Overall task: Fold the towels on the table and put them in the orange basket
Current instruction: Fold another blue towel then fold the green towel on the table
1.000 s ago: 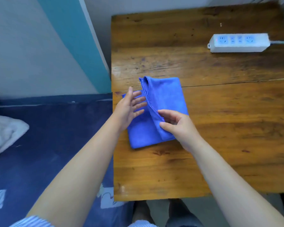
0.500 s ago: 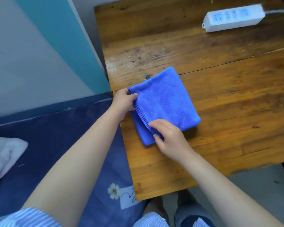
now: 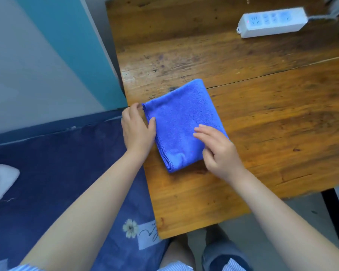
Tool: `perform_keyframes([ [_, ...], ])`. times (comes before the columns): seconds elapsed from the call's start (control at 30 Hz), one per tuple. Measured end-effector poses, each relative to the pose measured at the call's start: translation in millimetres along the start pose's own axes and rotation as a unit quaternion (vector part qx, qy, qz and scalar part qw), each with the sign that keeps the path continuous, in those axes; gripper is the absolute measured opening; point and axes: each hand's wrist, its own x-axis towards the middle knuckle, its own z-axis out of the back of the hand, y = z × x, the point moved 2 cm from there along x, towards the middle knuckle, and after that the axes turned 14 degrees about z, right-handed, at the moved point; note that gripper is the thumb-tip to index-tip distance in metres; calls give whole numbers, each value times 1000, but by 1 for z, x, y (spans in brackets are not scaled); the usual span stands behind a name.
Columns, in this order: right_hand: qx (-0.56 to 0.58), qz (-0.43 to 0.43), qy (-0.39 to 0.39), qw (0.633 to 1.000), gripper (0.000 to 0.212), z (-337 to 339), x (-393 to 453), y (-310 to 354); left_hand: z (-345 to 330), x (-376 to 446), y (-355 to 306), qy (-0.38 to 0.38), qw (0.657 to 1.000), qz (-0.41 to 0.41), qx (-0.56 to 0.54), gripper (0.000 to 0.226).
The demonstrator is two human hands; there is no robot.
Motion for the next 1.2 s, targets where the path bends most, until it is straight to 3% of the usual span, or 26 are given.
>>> perform_keyframes([
  [0.07,-63,-1,-6,998,39,7,19,-20,-2,-21,-4,-16,996,-79,36,45],
  [0.17,-105,-34,105,988,42,-1,54,-46,-19,-50,-11,-4,976,-193,99,40],
  [0.33,-209,49,254,943,50,-28,72,-85,-48,-55,14,83,941,-191,269,57],
  [0.5,-127,-12,190,974,50,-21,64,-112,-43,-52,26,62,935,-226,268,59],
  [0.67,-83,-122,144,978,50,-1,56,-129,-45,-50,32,90,940,-178,275,62],
  [0.73,-93,-91,114,985,50,7,46,-118,-40,-53,27,81,937,-182,287,60],
  [0.83,-108,68,108,986,48,8,12,-80,-33,-68,16,-20,915,-316,251,43],
  [0.9,-150,159,136,966,46,5,-18,-66,-34,-82,14,-39,905,-363,219,39],
  [0.97,-196,200,186,942,44,4,-38,-68,-42,-94,14,-11,907,-346,238,42],
  [1.03,-211,201,218,931,44,6,-48,-75,-53,-105,17,28,906,-291,307,60],
  [1.2,-186,217,207,936,50,13,-41,-85,-64,-108,19,38,919,-215,328,70],
])
